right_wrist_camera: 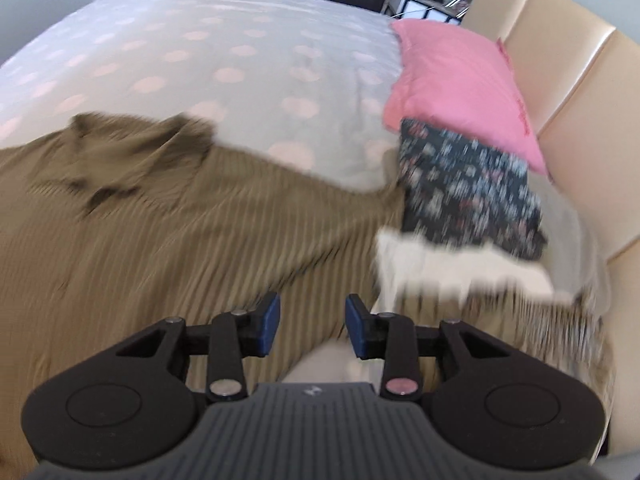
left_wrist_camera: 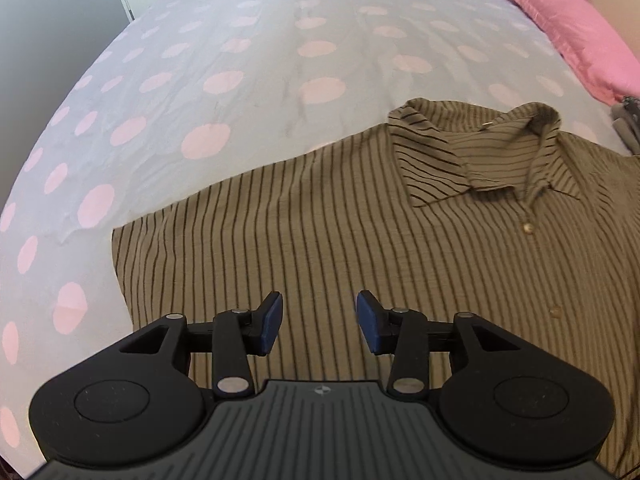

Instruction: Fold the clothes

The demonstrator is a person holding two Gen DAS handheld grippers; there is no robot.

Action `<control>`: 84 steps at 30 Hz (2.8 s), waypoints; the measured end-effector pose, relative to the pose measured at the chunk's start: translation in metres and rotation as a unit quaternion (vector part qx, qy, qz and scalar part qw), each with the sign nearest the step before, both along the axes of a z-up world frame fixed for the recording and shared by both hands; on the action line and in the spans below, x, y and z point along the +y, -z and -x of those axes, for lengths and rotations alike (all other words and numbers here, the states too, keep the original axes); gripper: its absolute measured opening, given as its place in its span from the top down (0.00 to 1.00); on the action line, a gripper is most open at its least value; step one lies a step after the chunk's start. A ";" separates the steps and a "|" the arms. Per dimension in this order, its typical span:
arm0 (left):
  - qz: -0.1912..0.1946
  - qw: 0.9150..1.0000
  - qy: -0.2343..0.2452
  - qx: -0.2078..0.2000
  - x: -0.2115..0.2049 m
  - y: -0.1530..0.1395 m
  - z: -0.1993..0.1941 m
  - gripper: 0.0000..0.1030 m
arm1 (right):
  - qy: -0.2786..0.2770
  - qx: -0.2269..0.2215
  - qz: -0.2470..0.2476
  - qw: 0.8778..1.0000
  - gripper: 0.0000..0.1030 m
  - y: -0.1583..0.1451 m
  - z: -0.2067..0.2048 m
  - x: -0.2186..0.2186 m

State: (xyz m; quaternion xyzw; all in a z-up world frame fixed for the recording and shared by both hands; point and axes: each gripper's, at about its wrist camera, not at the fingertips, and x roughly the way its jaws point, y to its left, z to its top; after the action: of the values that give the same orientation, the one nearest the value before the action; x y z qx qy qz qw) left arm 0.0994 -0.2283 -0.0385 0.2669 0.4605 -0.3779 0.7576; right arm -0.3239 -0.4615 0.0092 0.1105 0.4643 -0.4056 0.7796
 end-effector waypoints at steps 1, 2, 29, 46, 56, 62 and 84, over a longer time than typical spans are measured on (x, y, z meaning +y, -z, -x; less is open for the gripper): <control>0.001 1.000 0.002 0.005 0.003 0.000 0.004 0.62 | -0.003 0.000 -0.008 1.000 0.63 0.003 0.009 0.012; 0.001 1.000 0.004 0.010 0.005 0.000 0.008 0.62 | -0.006 0.003 -0.018 1.000 0.63 0.007 0.017 0.024; -0.101 0.992 0.068 0.021 0.023 0.055 0.094 0.61 | 0.184 -0.079 -0.303 0.932 0.97 0.139 0.114 0.094; -0.090 0.992 0.092 0.017 0.006 0.046 0.107 0.61 | 0.245 0.121 -0.260 0.926 0.99 0.111 0.160 0.139; -0.094 0.992 0.082 0.017 0.014 0.045 0.102 0.61 | 0.258 0.145 -0.287 0.911 0.87 0.117 0.168 0.131; -0.089 0.994 0.050 0.032 0.035 0.043 0.082 0.61 | 0.243 0.040 -0.253 0.936 0.75 0.073 0.157 0.127; -0.113 0.983 -0.009 0.145 0.169 0.042 0.066 0.74 | 0.049 -0.034 -0.249 0.967 0.74 0.100 -0.021 0.141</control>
State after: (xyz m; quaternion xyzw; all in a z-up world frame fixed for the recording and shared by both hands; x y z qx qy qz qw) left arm 0.0330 -0.0588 -0.0808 0.2892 0.6074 -0.3513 0.6512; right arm -0.3029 -0.3207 -0.0909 0.3375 0.5176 -0.3107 0.7223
